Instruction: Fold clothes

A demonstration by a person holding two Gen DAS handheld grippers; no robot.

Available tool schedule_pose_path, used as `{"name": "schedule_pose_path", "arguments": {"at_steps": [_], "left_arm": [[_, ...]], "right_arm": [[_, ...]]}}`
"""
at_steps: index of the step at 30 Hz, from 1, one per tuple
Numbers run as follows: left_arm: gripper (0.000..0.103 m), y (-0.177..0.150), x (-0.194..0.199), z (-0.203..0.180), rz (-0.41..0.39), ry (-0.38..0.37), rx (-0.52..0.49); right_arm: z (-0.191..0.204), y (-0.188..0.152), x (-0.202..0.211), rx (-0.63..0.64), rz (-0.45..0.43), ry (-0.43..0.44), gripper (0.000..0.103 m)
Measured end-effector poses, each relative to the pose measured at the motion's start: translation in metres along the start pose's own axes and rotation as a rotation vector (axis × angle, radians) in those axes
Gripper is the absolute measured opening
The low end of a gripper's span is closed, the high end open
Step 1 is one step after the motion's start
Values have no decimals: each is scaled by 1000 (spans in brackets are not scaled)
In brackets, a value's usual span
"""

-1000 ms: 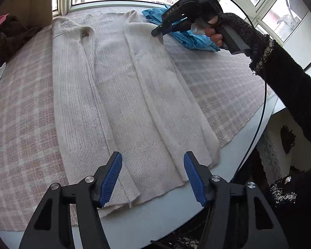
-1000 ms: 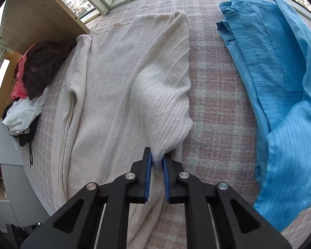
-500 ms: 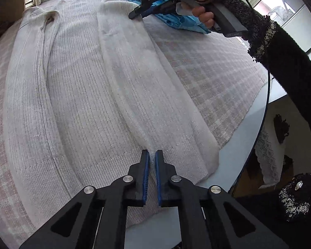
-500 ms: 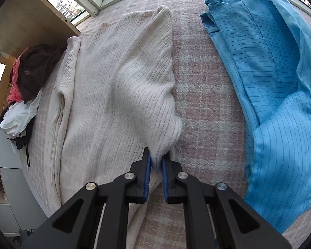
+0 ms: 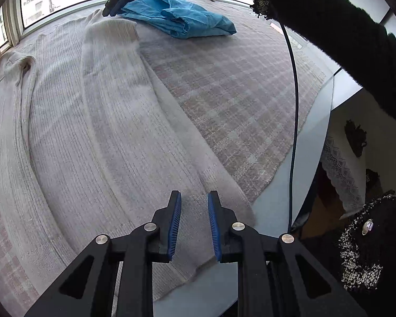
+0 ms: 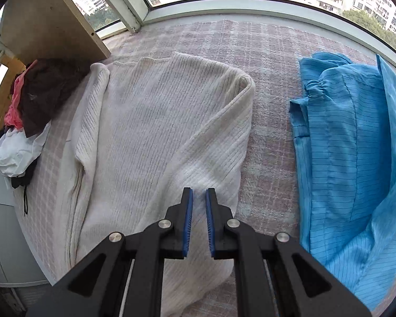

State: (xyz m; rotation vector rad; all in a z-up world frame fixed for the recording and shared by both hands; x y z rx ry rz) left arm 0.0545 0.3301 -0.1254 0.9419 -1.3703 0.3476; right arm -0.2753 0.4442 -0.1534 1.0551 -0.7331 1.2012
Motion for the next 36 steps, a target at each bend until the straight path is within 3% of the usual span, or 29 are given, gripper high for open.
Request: {"name": "schedule_pose_path", "arguments": {"at_steps": [1, 3, 7, 9, 11, 12, 16, 22, 24, 25, 27, 30, 35, 36], "left_arm": [[19, -1, -7, -3, 15, -1, -15], [24, -2, -7, -5, 5, -18, -20], [25, -3, 2, -3, 17, -41, 11], [25, -1, 12, -6, -6, -56, 23], [29, -1, 19, -11, -34, -72, 26], [34, 0, 19, -15, -42, -73, 23], [35, -2, 12, -34, -43, -62, -22], [46, -7, -3, -55, -31, -36, -79], [43, -7, -8, -56, -35, -31, -68], [28, -6, -10, -50, -38, -22, -41], [3, -4, -12, -39, -46, -13, 18], [3, -7, -3, -17, -67, -96, 170], [3, -23, 26, 15, -150, -217, 389], [3, -28, 29, 20, -157, -213, 413]], "right_arm": [[-7, 8, -4, -12, -21, -29, 9], [-15, 19, 1, -66, -54, -10, 9], [-15, 18, 25, -67, -91, 14, 14], [-16, 10, 35, -90, -106, 61, 30], [-17, -3, 37, -108, -95, 93, 40], [-17, -10, 38, -115, -88, 107, 40], [-14, -31, 36, -101, -76, 130, 40], [-12, -43, 18, -105, -43, 151, 40], [-9, -45, 12, -76, -24, 171, 40], [-8, -45, 11, -74, -25, 167, 40], [-5, -45, 9, -83, -14, 176, 16], [-3, -39, 20, -98, -37, 142, 6], [37, -24, 34, -35, -57, 131, 5], [48, -21, 35, -15, -56, 129, 5]]}}
Point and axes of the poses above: each gripper's, at about its wrist camera, not at the fingertips, and x roughly against the way its jaws point, z to its left, y to its top, the point moved 8 cm from there along -x, roughly the way its jaws point, and after that the axes turned 13 degrees about y, right-handed, at the moved point
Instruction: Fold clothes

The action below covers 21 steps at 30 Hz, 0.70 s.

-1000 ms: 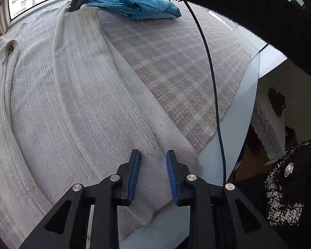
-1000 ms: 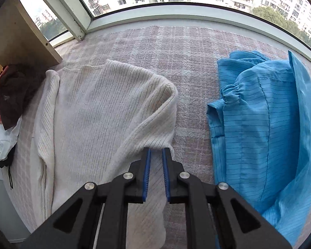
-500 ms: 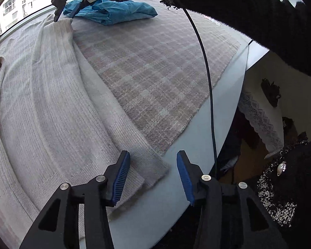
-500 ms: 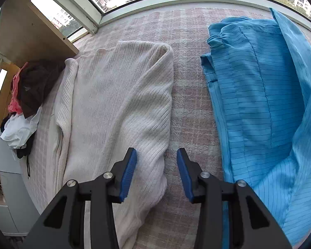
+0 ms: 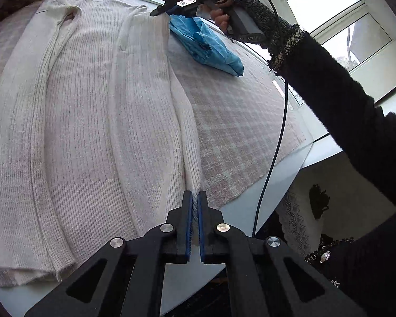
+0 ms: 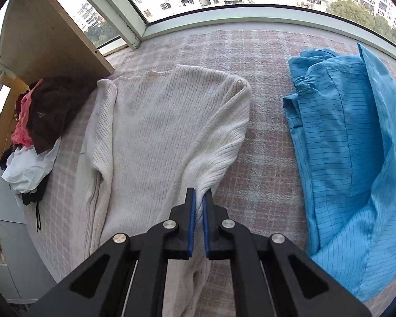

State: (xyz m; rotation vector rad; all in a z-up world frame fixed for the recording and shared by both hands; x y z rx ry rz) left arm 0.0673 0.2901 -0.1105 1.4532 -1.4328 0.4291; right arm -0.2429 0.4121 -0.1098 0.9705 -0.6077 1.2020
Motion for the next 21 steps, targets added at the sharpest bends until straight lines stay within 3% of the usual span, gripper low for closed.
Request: {"name": "schedule_pose_path", "arguments": {"at_steps": [7, 11, 15, 17, 19, 21], "left_arm": [[3, -17, 18, 36, -49, 44, 117], [3, -25, 24, 56, -65, 77, 172], [3, -34, 16, 73, -20, 103, 202], [4, -36, 16, 74, -4, 108, 206], [4, -38, 21, 73, -2, 113, 198], [6, -34, 32, 68, -16, 117, 168]], "right_arm": [[70, 15, -39, 118, 39, -42, 5], [88, 21, -80, 139, 82, -63, 5], [95, 12, -119, 182, 174, -94, 11], [102, 13, -113, 181, 165, -79, 15], [110, 14, -94, 178, 156, -9, 18], [112, 17, -61, 171, 95, 56, 22]]}}
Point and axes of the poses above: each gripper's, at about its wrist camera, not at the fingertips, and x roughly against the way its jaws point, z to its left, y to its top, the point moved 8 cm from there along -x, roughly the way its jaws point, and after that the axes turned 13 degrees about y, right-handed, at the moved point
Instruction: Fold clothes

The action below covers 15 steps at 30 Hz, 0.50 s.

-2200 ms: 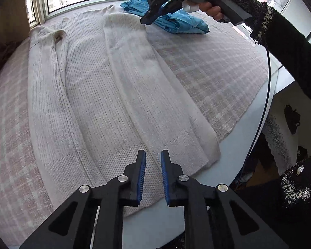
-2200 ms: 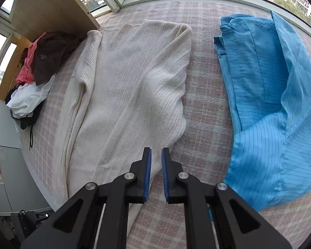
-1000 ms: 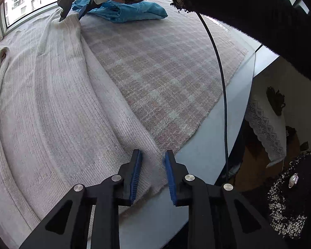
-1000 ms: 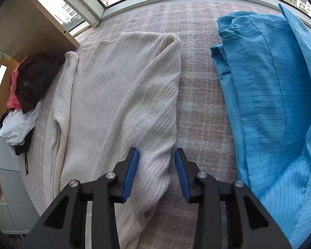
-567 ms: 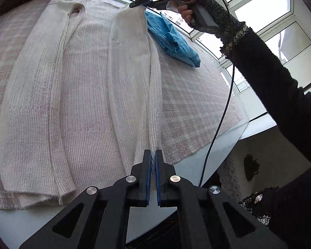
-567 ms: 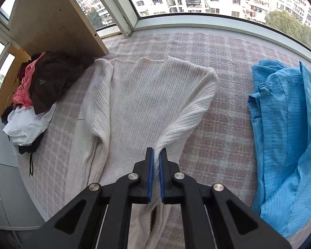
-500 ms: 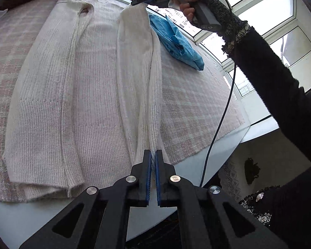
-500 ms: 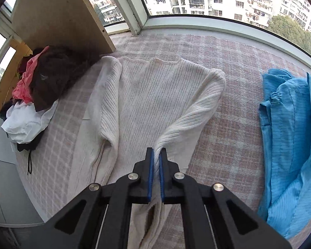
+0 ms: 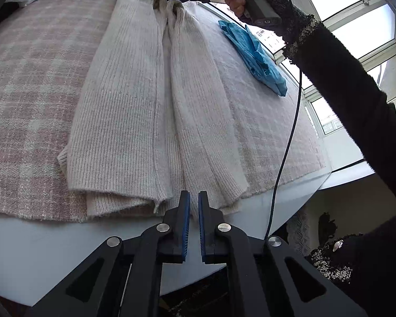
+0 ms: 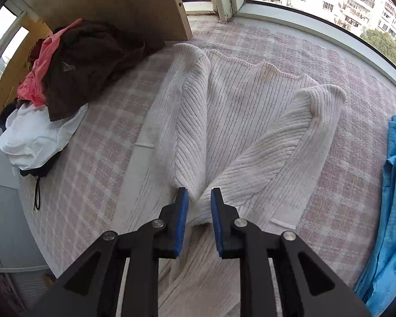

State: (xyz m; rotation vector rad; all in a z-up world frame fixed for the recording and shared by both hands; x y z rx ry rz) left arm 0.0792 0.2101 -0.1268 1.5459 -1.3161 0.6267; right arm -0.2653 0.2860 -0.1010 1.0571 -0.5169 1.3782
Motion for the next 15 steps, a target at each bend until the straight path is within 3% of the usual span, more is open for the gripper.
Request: {"name": "schedule_pose_path", "arguments": {"at_steps": [4, 6, 9, 15], "left_arm": [[8, 12, 27, -10, -41, 7, -72], [8, 23, 33, -21, -63, -9, -112], [15, 36, 21, -36, -64, -3, -188], [15, 48, -19, -48, -2, 35, -274]], "right_arm": [[-13, -2, 63, -48, -179, 86, 23], [-24, -6, 71, -59, -201, 104, 23], [-35, -14, 45, -71, -157, 99, 23], [-42, -21, -30, -100, -98, 127, 24]]}}
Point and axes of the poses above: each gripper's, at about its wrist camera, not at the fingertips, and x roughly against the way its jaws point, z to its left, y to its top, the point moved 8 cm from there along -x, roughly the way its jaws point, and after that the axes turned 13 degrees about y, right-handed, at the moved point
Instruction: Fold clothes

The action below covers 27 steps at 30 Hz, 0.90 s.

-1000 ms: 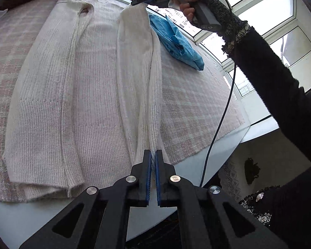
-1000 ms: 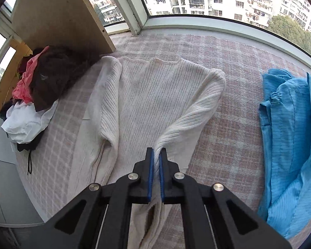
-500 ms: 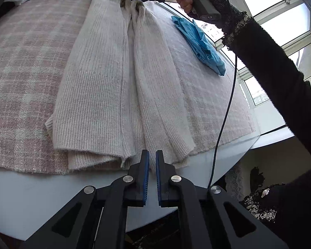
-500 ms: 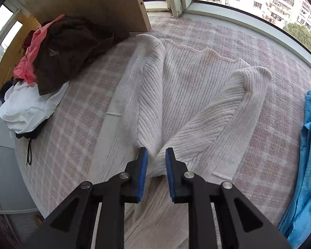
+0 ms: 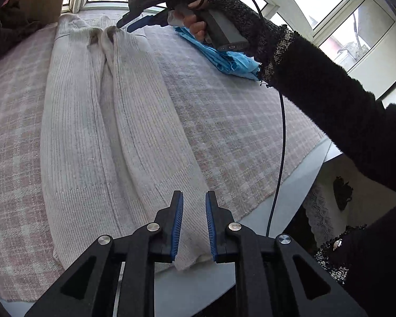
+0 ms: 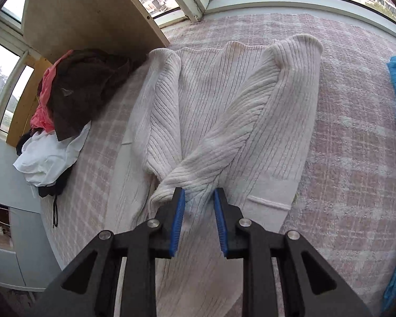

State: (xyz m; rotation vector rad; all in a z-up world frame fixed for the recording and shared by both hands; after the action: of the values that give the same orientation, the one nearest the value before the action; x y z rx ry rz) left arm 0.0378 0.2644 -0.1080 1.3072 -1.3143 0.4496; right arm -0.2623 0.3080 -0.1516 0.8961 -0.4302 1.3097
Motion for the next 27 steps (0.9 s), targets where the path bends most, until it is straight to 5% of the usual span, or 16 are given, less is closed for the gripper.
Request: {"name": "schedule_pose_path", "arguments": {"at_steps": [3, 5, 11, 17, 20, 22, 27], "left_arm": [[15, 0, -3, 4, 26, 19, -9], [15, 2, 2, 10, 22, 31, -7], [15, 9, 4, 37, 33, 93, 6], [16, 20, 1, 44, 30, 163, -15], [23, 23, -6, 50, 49, 219, -30], [23, 22, -7, 58, 55, 244, -19], [31, 19, -14, 57, 71, 256, -38]], "right_arm": [[9, 3, 3, 63, 42, 4, 25], [6, 15, 28, 64, -18, 26, 25], [-51, 67, 63, -54, -168, -85, 22], [-58, 93, 6, 25, -100, -134, 24], [-46, 97, 9, 106, -58, -229, 24], [-27, 101, 17, 151, -86, -196, 25], [15, 100, -20, 179, 68, -27, 40]]}}
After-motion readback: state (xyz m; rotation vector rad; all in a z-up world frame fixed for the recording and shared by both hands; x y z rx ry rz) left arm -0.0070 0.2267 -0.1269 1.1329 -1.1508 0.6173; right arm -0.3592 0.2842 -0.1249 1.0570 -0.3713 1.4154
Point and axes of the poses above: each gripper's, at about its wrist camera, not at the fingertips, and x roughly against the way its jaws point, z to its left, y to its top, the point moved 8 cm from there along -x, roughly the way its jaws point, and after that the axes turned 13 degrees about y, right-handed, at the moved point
